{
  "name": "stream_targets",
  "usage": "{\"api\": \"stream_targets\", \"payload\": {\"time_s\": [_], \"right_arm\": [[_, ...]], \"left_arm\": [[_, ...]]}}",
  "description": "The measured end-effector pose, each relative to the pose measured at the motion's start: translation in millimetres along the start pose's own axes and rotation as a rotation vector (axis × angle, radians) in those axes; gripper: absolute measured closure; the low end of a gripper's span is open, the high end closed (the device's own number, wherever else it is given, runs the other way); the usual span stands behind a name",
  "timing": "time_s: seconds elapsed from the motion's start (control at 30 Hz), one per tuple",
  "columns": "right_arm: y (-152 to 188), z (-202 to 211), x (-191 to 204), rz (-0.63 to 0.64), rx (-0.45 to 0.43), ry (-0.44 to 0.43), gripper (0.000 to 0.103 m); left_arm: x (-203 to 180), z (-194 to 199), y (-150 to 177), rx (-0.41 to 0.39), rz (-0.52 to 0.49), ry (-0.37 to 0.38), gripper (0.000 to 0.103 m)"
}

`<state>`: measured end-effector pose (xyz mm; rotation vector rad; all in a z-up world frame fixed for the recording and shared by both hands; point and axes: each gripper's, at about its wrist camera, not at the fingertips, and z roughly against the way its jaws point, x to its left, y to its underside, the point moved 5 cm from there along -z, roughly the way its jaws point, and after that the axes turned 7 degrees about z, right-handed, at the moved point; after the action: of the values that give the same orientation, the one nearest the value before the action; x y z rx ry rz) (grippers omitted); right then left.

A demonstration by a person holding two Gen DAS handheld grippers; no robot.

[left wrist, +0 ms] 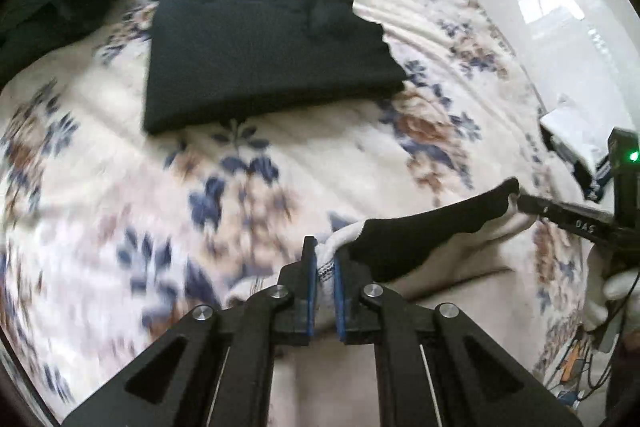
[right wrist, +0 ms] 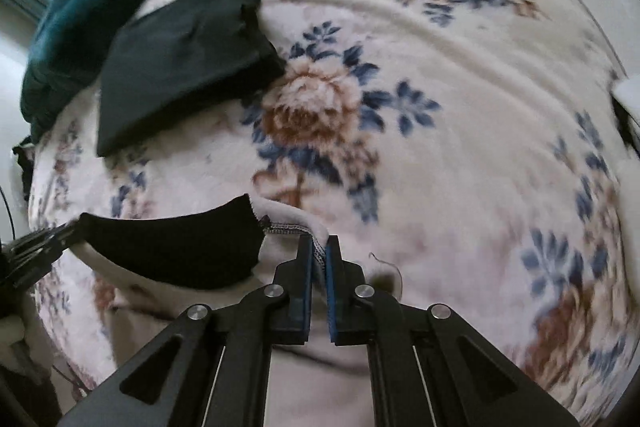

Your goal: Fold small clothes

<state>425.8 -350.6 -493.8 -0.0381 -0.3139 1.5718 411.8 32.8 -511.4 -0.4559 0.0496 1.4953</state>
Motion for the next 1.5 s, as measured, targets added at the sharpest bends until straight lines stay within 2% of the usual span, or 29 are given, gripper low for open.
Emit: {"api": "stream_targets", "payload": {"time_s": [0.07, 0.1, 0.13, 0.27, 0.4, 0.5, 0.53, 0.57, 0.6, 0.63, 0.67, 0.7, 0.73, 0.83, 0.9, 0.97, 1.03, 1.13, 1.2, 1.27, 1.4, 1.47, 1.5], "right_arm": [[28.5, 17.2, 3.6, -0.019, -0.014, -0.006, 0.097], [47.3, 20.2, 10.2, -0.014, -0.018, -0.001, 0.097], [61.8, 25.5, 12.2, -0.005, -0.021, 0.011, 0.097], [124.9, 23.0, 26.0, 0.001, 0.009, -0.006, 0.097], [180.6, -0.8, 34.8, 0.004, 0.071, -0.021, 0.097], [212.5, -16.9, 32.7, 0.018, 0.127, -0.026, 0.097], [221.1, -19.2, 30.6, 0.017, 0.141, -0.029, 0.096], [226.2, -20.7, 30.6, 0.019, 0.155, -0.048, 0.094], [231.7, -23.6, 31.8, 0.02, 0.184, -0.066, 0.088], [235.5, -27.4, 32.9, 0.02, 0.202, -0.069, 0.084], [241.2, -27.8, 32.1, 0.021, 0.226, -0.08, 0.076], [245.2, -26.2, 31.9, 0.024, 0.239, -0.089, 0.067], [248.9, -23.8, 30.6, 0.022, 0.246, -0.092, 0.063], [252.0, -8.1, 19.3, -0.03, 0.226, -0.117, 0.063], [247.1, 6.8, 5.7, -0.099, 0.17, -0.109, 0.063], [237.0, 19.8, -9.9, -0.19, 0.09, -0.097, 0.063], [227.0, 25.9, -19.9, -0.285, 0.019, -0.12, 0.063], [209.1, 20.6, -15.5, -0.36, -0.036, -0.217, 0.063], [198.5, 12.9, -4.8, -0.367, -0.05, -0.272, 0.063], [190.5, 2.2, 4.0, -0.36, -0.05, -0.293, 0.063], [190.7, -28.7, -1.6, -0.362, 0.006, -0.17, 0.063], [196.3, -44.8, -8.2, -0.391, 0.045, -0.132, 0.064], [200.3, -51.8, -11.9, -0.408, 0.06, -0.123, 0.064]], "left_arm": [[-3.7, 9.4, 20.2, 0.003, 0.029, -0.001, 0.098], [-1.7, 13.9, 40.9, 0.018, 0.05, -0.004, 0.098], [-6.0, 12.8, 45.5, 0.031, 0.068, 0.0, 0.098], [0.3, 4.8, 111.6, 0.111, 0.145, 0.007, 0.097], [14.6, -12.9, 167.7, 0.188, 0.233, 0.003, 0.096], [19.0, -13.5, 188.6, 0.221, 0.276, 0.023, 0.093], [19.5, -10.9, 194.9, 0.231, 0.296, 0.049, 0.089], [20.8, -7.1, 197.2, 0.231, 0.31, 0.054, 0.077], [23.2, -3.9, 200.6, 0.233, 0.321, 0.053, 0.071], [27.2, 1.4, 204.5, 0.234, 0.339, 0.06, 0.059], [30.3, 5.6, 207.0, 0.232, 0.354, 0.064, 0.055], [35.7, 12.2, 209.8, 0.224, 0.38, 0.066, 0.054], [40.5, 16.6, 212.6, 0.219, 0.399, 0.07, 0.054], [55.4, 30.7, 209.8, 0.182, 0.475, 0.069, 0.054], [61.9, 36.4, 198.7, 0.143, 0.513, 0.066, 0.054], [67.3, 45.1, 177.7, 0.059, 0.571, 0.06, 0.054], [62.4, 47.0, 150.0, -0.021, 0.593, 0.11, 0.054], [50.1, 35.5, 114.9, -0.077, 0.591, 0.16, 0.054], [44.8, 13.3, 98.7, -0.059, 0.577, 0.178, 0.054], [47.3, -15.5, 95.4, -0.002, 0.568, 0.146, 0.054], [74.3, -60.5, 108.9, 0.076, 0.6, 0.076, 0.054], [85.7, -68.6, 118.5, 0.082, 0.613, 0.105, 0.047], [89.1, -70.4, 120.5, 0.085, 0.622, 0.127, 0.047]]}}
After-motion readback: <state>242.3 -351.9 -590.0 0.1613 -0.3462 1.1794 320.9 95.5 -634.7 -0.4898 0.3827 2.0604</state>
